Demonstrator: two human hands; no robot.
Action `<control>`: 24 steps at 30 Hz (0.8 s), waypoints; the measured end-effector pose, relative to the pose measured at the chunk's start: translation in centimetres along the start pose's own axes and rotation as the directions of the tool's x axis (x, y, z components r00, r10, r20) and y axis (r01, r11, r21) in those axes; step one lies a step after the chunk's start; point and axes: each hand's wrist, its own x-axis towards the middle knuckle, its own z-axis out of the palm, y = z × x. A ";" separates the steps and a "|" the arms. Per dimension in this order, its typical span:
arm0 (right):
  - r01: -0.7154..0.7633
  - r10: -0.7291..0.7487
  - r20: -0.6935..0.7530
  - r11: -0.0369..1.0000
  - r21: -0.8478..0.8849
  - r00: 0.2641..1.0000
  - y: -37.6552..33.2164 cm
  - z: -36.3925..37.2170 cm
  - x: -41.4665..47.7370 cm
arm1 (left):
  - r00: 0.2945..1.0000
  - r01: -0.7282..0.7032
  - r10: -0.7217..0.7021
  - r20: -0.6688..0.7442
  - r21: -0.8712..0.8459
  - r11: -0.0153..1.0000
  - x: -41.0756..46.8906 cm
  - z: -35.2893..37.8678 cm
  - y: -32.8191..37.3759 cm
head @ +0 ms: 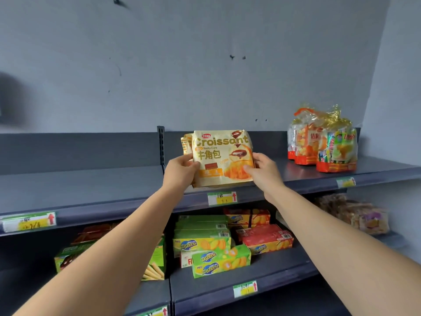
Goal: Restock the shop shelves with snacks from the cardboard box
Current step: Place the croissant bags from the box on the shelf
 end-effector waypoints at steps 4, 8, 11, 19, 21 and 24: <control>-0.018 0.019 0.021 0.999 -0.045 1.000 1.2 1.2 3.7 | 1.000 0.014 -0.014 0.026 0.003 1.000 4.2 0.8 -1.1; -0.035 0.039 0.051 0.996 -0.077 0.998 2.6 2.4 6.7 | 1.000 0.016 -0.017 0.026 0.048 0.999 7.5 1.5 -2.6; -0.061 0.067 0.065 0.994 -0.091 0.996 4.0 3.2 8.2 | 0.999 0.034 -0.036 0.030 0.085 0.996 9.0 2.0 -3.7; -0.073 0.083 0.107 0.993 -0.096 0.991 6.7 4.0 11.5 | 1.000 0.028 -0.029 0.000 0.167 0.986 10.9 3.6 -5.3; -0.067 0.078 0.116 0.993 -0.098 0.990 7.0 4.1 12.1 | 1.000 0.026 -0.023 -0.018 0.190 0.981 11.1 3.9 -5.3; -0.048 0.062 0.128 0.992 -0.114 0.990 7.4 4.3 13.0 | 0.998 0.031 -0.018 -0.062 0.219 0.975 11.3 4.2 -5.6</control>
